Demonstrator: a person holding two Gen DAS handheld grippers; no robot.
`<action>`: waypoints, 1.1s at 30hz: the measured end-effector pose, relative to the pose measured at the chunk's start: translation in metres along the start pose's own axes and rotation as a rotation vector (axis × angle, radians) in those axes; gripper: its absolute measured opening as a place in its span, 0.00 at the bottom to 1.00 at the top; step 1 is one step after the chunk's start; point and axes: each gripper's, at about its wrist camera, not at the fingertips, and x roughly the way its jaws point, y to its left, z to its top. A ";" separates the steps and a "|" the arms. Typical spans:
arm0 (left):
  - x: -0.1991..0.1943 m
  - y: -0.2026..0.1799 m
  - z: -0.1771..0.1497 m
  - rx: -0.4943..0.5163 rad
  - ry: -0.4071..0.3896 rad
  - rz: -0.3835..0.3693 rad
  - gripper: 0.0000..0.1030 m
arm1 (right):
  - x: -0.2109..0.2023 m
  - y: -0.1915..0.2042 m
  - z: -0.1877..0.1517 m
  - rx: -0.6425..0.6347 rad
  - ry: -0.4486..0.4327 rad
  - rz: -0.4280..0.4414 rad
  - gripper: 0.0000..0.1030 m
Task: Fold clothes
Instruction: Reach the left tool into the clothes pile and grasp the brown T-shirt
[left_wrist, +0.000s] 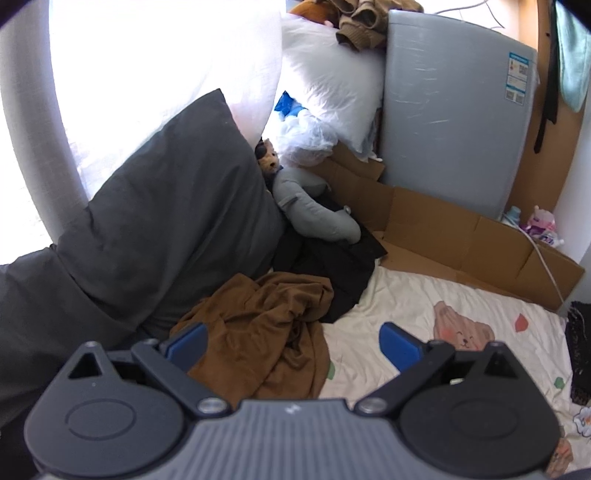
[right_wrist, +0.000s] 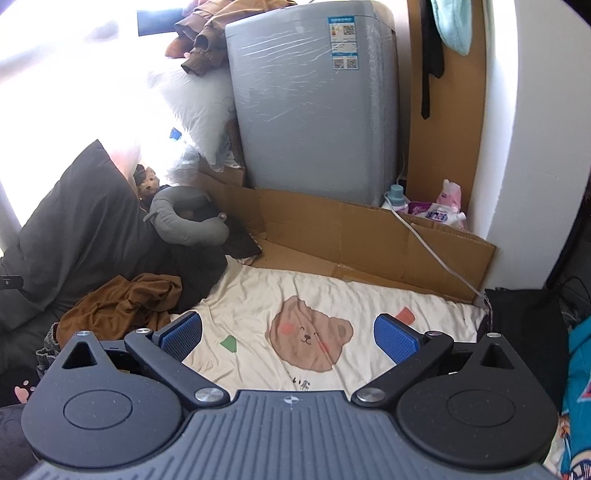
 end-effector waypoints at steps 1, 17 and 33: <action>0.004 0.000 0.000 0.001 -0.001 0.004 0.98 | 0.006 -0.001 0.001 0.001 0.007 0.004 0.99; 0.077 0.029 -0.024 -0.148 0.093 0.070 0.97 | 0.104 -0.008 0.012 -0.014 0.132 0.116 0.99; 0.179 0.079 -0.095 -0.287 0.194 0.169 0.93 | 0.158 0.009 -0.015 -0.128 0.291 0.129 0.99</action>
